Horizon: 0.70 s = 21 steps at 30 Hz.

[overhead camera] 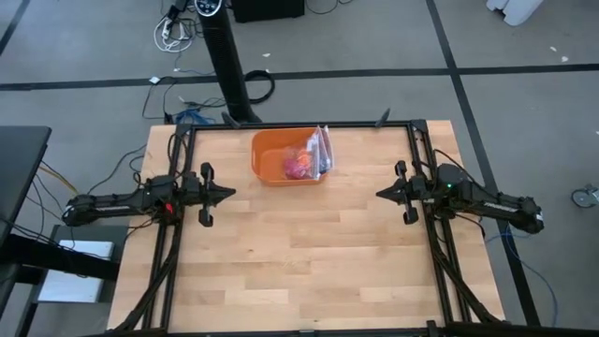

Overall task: Roll bandage
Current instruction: Return to Home Position

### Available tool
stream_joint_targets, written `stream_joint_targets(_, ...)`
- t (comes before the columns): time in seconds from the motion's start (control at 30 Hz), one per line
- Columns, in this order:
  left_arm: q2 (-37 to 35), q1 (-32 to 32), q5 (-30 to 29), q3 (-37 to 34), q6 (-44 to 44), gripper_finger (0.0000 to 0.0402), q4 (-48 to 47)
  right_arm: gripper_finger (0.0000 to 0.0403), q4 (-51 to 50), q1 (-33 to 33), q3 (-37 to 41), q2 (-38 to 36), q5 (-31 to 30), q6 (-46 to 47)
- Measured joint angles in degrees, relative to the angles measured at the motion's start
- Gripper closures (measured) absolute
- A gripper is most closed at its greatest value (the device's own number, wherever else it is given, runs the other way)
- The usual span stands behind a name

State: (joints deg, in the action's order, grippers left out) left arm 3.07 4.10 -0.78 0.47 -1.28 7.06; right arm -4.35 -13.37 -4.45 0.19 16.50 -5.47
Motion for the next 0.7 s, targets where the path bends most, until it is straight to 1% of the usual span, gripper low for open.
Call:
stream_joint_targets(0.1, 0.0, 2.2, 2.0, 0.0, -0.1, 0.0399, 1.0, 0.0403, -1.6, -3.6, 0.0, 0.0, 4.9, 0.7)
stream_joint_targets(0.2, 0.0, 4.6, 5.0, 0.0, -0.2, 0.0399, 2.0, 0.0403, -2.8, -6.6, 0.0, 0.0, 8.1, 1.4)
stream_joint_targets(0.27, 0.0, 5.9, 5.2, 0.0, -0.4, 0.0399, 2.1, 0.0403, -1.6, -7.9, 0.1, 0.0, 9.9, 1.6)
stream_joint_targets(0.33, 0.0, 6.7, 4.5, 0.0, -0.4, 0.0399, 1.6, 0.0403, -1.9, -8.6, 0.2, 0.0, 10.4, 1.7)
stream_joint_targets(0.43, 0.0, 7.5, 1.5, 0.0, -0.3, 0.0399, 0.4, 0.0403, -2.3, -8.9, 0.2, 0.0, 10.4, 1.7)
stream_joint_targets(0.6, 0.0, 7.5, -0.8, 0.0, 1.0, 0.0399, -1.7, 0.0403, -3.0, -8.9, 0.1, 0.0, 10.4, 0.3)
stream_joint_targets(0.7, -0.2, 7.5, -1.5, 0.0, 1.1, 0.0399, -2.9, 0.0403, -3.4, -8.9, 0.0, 0.0, 8.9, -0.7)
